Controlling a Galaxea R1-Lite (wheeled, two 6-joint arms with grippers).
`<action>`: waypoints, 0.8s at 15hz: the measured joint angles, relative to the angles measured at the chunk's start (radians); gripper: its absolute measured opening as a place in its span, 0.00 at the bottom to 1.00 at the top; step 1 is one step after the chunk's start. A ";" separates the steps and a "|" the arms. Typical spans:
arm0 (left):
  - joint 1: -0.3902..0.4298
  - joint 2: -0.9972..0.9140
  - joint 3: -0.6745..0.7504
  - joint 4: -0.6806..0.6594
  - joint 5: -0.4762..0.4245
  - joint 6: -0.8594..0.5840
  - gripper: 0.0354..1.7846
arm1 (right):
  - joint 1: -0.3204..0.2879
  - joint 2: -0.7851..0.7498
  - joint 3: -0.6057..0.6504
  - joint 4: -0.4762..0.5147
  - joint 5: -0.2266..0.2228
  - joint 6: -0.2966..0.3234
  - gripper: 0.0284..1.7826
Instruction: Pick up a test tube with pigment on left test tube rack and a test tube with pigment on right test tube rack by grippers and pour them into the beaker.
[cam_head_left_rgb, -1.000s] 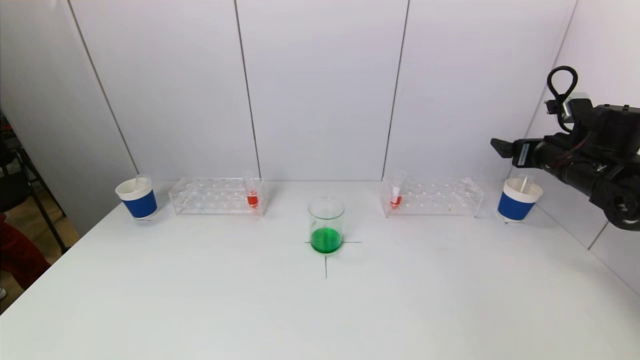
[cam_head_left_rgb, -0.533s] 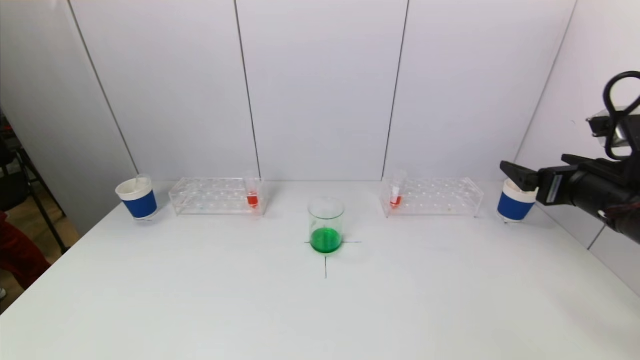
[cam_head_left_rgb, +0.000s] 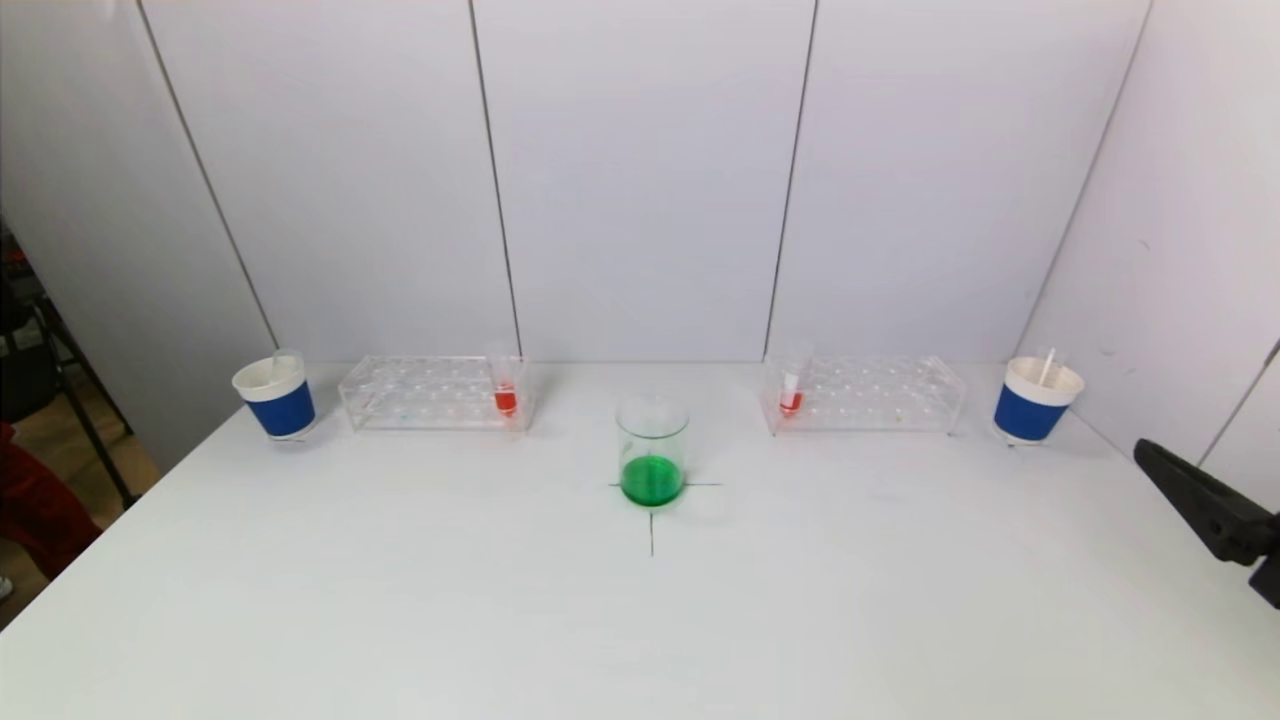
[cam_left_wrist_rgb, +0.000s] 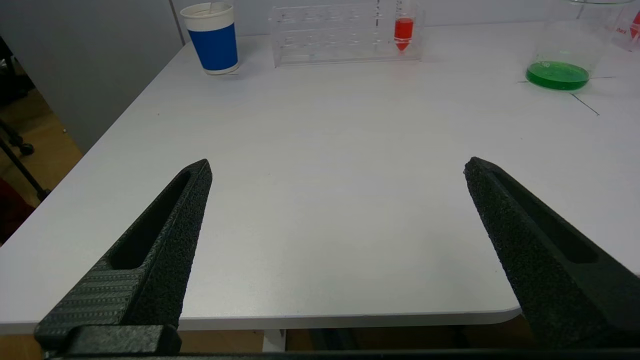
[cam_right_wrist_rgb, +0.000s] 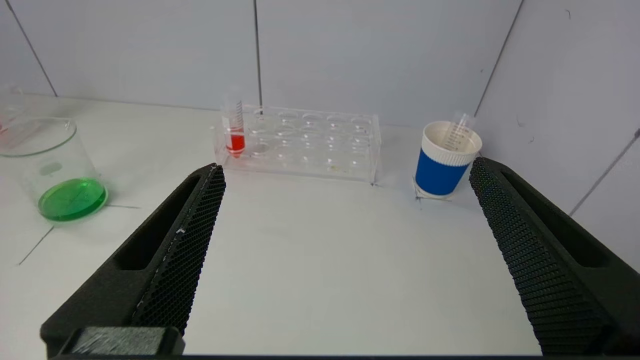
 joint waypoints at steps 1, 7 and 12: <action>0.000 0.000 0.000 0.000 0.000 0.000 0.99 | -0.002 -0.048 0.034 0.003 0.000 0.001 1.00; 0.000 0.000 0.000 0.000 0.000 0.000 0.99 | -0.011 -0.349 0.122 0.139 -0.020 -0.003 1.00; 0.000 0.000 0.000 0.000 0.000 0.000 0.99 | -0.021 -0.668 0.126 0.489 -0.012 0.000 1.00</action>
